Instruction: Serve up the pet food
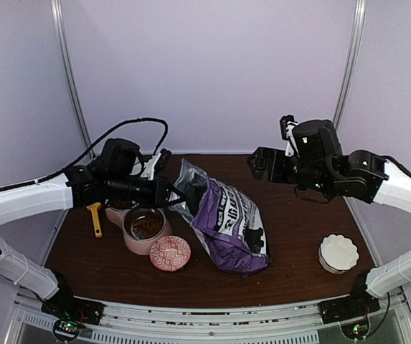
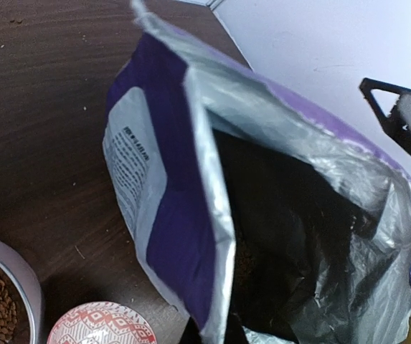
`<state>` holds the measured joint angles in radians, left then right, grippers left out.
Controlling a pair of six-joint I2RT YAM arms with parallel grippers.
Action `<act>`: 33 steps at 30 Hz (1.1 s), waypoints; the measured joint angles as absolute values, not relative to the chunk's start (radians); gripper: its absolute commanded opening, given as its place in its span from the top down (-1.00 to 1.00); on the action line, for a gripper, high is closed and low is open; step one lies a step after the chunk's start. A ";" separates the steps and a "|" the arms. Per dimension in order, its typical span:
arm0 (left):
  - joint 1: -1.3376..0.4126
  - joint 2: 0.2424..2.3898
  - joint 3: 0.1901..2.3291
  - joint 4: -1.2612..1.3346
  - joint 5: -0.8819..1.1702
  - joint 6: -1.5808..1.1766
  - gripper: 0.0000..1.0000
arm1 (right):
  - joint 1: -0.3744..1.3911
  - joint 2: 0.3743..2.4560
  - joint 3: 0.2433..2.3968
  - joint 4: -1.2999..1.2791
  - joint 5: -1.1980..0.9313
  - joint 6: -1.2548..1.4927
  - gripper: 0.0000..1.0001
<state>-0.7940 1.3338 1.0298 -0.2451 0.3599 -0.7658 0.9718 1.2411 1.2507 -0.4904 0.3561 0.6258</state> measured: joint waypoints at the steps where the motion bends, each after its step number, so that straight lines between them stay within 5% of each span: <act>1: -0.794 1.343 1.043 -0.250 0.366 -0.749 1.00 | 0.956 1.221 1.211 -0.479 0.356 0.616 -1.00; 11: -0.794 1.481 1.267 -0.396 0.502 -0.491 1.00 | 0.978 1.203 0.785 -0.277 0.208 0.581 -0.96; 30: -0.955 1.739 1.659 -0.585 0.740 -0.258 1.00 | 1.245 1.117 0.778 -0.185 0.173 0.513 -1.00; 33: -0.955 1.739 1.674 -0.609 0.714 -0.232 0.73 | 1.225 1.037 0.778 -0.223 0.183 0.481 -1.00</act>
<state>-0.9550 1.7393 1.6741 -0.6090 0.7136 -0.2317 1.2247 1.0370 0.7784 -0.2234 0.1833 0.4808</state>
